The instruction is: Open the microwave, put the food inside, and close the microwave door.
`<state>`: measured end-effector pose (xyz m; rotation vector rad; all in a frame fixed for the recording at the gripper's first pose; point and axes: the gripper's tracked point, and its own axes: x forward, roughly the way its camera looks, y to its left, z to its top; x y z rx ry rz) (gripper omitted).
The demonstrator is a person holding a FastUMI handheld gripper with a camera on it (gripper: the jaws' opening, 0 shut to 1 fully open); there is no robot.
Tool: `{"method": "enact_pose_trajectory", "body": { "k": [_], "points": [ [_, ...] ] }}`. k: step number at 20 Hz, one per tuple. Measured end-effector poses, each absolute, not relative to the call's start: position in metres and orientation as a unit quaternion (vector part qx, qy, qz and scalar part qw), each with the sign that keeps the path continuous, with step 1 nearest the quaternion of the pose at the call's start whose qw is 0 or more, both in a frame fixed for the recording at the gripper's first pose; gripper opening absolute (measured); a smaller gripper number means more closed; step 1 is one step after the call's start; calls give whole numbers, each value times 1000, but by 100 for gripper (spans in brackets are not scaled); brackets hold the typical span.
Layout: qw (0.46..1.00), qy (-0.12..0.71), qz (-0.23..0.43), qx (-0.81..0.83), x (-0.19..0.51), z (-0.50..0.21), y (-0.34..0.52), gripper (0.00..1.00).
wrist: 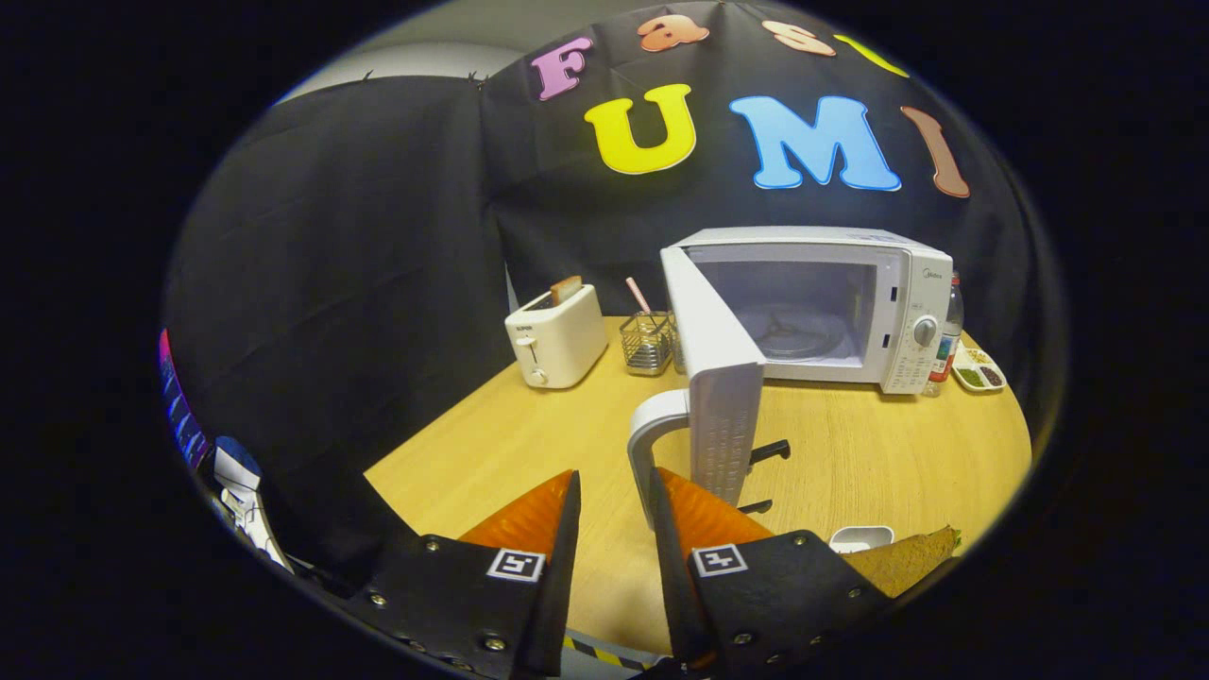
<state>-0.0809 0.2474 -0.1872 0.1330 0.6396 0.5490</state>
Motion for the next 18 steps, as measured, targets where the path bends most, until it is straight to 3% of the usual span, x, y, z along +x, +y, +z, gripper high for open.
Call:
{"method": "enact_pose_trajectory", "body": {
  "k": [2,4,5,18],
  "points": [
    [911,296,277,77,-92,-166,242,51],
    [917,281,273,77,-96,-150,225,78],
    [920,275,270,77,-96,-143,216,96],
    [917,350,134,136,-73,-173,51,97]
  ]
}}
